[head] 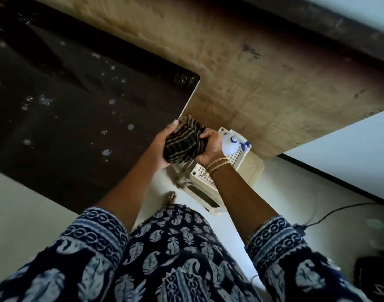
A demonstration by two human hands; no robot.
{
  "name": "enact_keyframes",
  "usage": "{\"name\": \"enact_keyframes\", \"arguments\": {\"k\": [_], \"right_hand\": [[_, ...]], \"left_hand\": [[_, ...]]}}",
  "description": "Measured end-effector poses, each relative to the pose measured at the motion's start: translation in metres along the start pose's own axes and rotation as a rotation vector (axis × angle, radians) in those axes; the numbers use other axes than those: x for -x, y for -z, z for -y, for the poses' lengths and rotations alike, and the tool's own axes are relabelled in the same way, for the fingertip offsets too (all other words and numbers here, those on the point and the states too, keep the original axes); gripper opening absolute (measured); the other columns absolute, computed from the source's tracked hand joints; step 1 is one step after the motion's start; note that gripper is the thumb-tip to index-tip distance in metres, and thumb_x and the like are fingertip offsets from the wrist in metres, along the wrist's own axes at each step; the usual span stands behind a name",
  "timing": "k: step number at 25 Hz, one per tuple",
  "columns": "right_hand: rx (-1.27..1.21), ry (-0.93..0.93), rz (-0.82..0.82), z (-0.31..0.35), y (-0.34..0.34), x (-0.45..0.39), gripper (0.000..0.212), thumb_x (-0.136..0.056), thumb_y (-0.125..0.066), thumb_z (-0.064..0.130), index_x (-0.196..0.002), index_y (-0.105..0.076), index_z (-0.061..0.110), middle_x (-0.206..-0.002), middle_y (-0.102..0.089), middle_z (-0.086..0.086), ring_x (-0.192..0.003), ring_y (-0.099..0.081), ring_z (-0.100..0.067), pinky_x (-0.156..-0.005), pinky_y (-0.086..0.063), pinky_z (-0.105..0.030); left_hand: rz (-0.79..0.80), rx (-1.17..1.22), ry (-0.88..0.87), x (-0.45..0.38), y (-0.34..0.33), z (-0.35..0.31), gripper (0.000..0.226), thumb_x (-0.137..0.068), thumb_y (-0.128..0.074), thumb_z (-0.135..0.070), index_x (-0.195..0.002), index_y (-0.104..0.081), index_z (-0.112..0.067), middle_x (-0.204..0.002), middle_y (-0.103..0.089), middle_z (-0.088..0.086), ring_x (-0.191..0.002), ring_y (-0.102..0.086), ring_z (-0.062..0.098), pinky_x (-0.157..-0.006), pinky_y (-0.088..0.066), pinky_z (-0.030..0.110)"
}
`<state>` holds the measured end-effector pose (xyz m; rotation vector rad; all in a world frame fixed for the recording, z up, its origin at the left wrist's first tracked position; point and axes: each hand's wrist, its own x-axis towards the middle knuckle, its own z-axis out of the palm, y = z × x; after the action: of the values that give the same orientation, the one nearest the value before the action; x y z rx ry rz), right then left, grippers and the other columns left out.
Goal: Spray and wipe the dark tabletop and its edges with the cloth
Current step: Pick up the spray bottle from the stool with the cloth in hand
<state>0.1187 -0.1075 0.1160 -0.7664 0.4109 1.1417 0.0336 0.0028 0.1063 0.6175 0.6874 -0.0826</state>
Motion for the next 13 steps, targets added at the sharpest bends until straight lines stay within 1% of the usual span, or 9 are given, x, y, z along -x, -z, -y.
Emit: {"name": "enact_keyframes", "arguments": {"k": [2, 3, 4, 6, 8, 9, 11, 12, 13], "right_hand": [[0.079, -0.022, -0.066, 0.006, 0.003, -0.011, 0.066, -0.065, -0.047, 0.009, -0.131, -0.049, -0.002, -0.132, -0.052, -0.024, -0.123, -0.049, -0.039, -0.112, -0.034, -0.049], [0.112, -0.009, -0.102, 0.010, 0.007, -0.015, 0.062, -0.068, -0.050, 0.008, -0.129, -0.050, -0.001, -0.131, -0.052, -0.023, -0.123, -0.048, -0.037, -0.111, -0.035, -0.048], [0.153, 0.018, -0.144, 0.012, 0.013, -0.020, 0.050, -0.072, -0.050, 0.007, -0.121, -0.055, 0.001, -0.124, -0.054, -0.021, -0.116, -0.051, -0.035, -0.107, -0.039, -0.045], [0.288, 0.045, -0.304, 0.019, 0.028, -0.028, 0.014, -0.085, -0.048, 0.011, -0.094, -0.059, 0.009, -0.099, -0.060, -0.014, -0.093, -0.054, -0.027, -0.084, -0.045, -0.038], [0.409, 0.051, -0.499, 0.025, 0.053, -0.038, 0.017, -0.094, -0.044, 0.017, -0.083, -0.057, 0.014, -0.086, -0.060, -0.007, -0.079, -0.054, -0.021, -0.074, -0.046, -0.034], [0.431, 0.048, -0.609, 0.029, 0.070, -0.046, 0.019, -0.097, -0.042, 0.020, -0.086, -0.057, 0.015, -0.088, -0.060, -0.007, -0.077, -0.055, -0.019, -0.074, -0.047, -0.034], [0.380, 0.015, -0.767, 0.034, 0.108, -0.063, 0.017, -0.099, -0.043, 0.028, -0.100, -0.056, 0.016, -0.102, -0.059, -0.007, -0.079, -0.056, -0.017, -0.077, -0.050, -0.036], [0.359, -0.018, -0.807, 0.035, 0.124, -0.070, 0.024, -0.095, -0.047, 0.031, -0.113, -0.055, 0.018, -0.113, -0.058, -0.008, -0.085, -0.056, -0.018, -0.077, -0.050, -0.038], [0.351, -0.044, -0.816, 0.036, 0.138, -0.078, 0.046, -0.086, -0.053, 0.035, -0.129, -0.048, 0.020, -0.124, -0.055, -0.009, -0.097, -0.057, -0.020, -0.075, -0.049, -0.038]], "left_hand": [[0.015, -0.020, 0.034, -0.012, 0.005, -0.001, 0.067, -0.087, -0.063, -0.040, -0.142, -0.045, -0.005, -0.140, -0.051, 0.022, -0.124, -0.055, 0.034, -0.094, -0.052, 0.045], [-0.002, -0.018, 0.050, -0.019, 0.004, -0.002, 0.065, -0.085, -0.067, -0.030, -0.142, -0.045, -0.005, -0.141, -0.050, 0.023, -0.122, -0.055, 0.035, -0.090, -0.054, 0.045], [-0.059, -0.017, 0.048, -0.026, 0.003, -0.004, 0.061, -0.084, -0.068, -0.019, -0.140, -0.047, -0.004, -0.139, -0.051, 0.025, -0.117, -0.059, 0.036, -0.083, -0.056, 0.045], [-0.197, -0.018, 0.037, -0.039, 0.005, -0.007, 0.056, -0.082, -0.068, -0.006, -0.136, -0.051, -0.005, -0.132, -0.057, 0.026, -0.106, -0.065, 0.038, -0.072, -0.058, 0.045], [-0.236, 0.012, 0.029, -0.049, 0.011, -0.009, 0.056, -0.082, -0.066, -0.005, -0.136, -0.051, -0.008, -0.129, -0.060, 0.023, -0.103, -0.066, 0.038, -0.071, -0.058, 0.046], [-0.223, 0.033, 0.041, -0.054, 0.013, -0.009, 0.058, -0.082, -0.066, -0.007, -0.138, -0.050, -0.010, -0.129, -0.060, 0.021, -0.103, -0.067, 0.037, -0.073, -0.057, 0.047], [-0.192, 0.075, 0.049, -0.064, 0.018, -0.009, 0.061, -0.083, -0.063, -0.010, -0.141, -0.046, -0.011, -0.127, -0.061, 0.019, -0.101, -0.069, 0.034, -0.075, -0.056, 0.048], [-0.179, 0.093, 0.041, -0.067, 0.022, -0.010, 0.061, -0.084, -0.061, -0.011, -0.143, -0.044, -0.009, -0.126, -0.060, 0.019, -0.101, -0.069, 0.033, -0.075, -0.056, 0.047], [-0.158, 0.106, 0.023, -0.073, 0.027, -0.011, 0.059, -0.086, -0.058, -0.011, -0.144, -0.043, -0.008, -0.126, -0.060, 0.018, -0.102, -0.069, 0.033, -0.076, -0.056, 0.046]]}}
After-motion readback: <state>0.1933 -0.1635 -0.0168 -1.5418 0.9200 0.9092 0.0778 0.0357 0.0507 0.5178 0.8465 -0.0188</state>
